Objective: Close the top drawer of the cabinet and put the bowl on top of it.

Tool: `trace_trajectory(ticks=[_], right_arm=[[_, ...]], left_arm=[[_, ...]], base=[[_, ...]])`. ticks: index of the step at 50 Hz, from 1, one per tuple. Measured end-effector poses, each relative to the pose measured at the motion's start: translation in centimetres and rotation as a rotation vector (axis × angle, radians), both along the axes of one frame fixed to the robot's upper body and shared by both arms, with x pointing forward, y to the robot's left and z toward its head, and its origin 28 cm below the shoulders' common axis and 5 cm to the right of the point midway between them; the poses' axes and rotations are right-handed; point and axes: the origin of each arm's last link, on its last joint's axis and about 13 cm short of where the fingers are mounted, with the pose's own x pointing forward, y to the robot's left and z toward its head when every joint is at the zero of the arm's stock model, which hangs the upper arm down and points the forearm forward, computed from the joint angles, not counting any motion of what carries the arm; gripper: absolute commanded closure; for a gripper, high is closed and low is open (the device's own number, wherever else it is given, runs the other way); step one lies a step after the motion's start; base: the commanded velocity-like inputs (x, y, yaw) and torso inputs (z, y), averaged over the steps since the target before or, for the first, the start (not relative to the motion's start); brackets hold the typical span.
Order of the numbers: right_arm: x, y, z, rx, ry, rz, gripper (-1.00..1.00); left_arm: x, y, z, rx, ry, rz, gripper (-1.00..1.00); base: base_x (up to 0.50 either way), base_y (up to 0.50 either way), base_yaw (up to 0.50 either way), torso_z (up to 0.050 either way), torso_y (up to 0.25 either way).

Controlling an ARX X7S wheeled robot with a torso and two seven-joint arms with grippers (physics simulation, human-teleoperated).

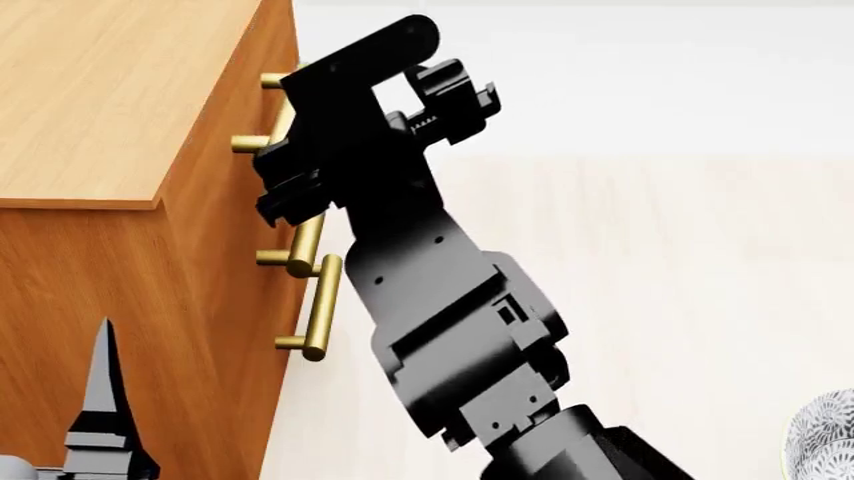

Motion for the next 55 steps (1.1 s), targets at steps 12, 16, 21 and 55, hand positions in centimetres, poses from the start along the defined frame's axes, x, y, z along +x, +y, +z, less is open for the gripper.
trace_trajectory(ticks=[12,16,21,55], right_arm=[[-0.2,0.2,-0.2,0.004,-0.006,-0.001,-1.0],[-0.3,0.1,-0.2,0.004,-0.005,0.001,-1.0],[-0.5,0.0,-0.1,0.0,-0.001,0.005,-1.0],[-2.2,-4.6,1.9,-0.025,-0.013,-0.058,-1.0]], left_arm=[[0.0,0.0,0.0,0.001,0.0,0.002,-1.0],[-0.1,0.0,0.0,0.002,0.0,0.003,-1.0],[-0.1,0.0,0.1,0.003,0.0,0.004,-1.0],[-0.2,-0.1,0.0,0.005,-0.002,0.008,-1.0]], base=[[0.0,0.0,0.0,0.0,0.0],[0.0,0.0,0.0,0.0,0.0],[0.0,0.0,0.0,0.0,0.0],[0.0,0.0,0.0,0.0,0.0]])
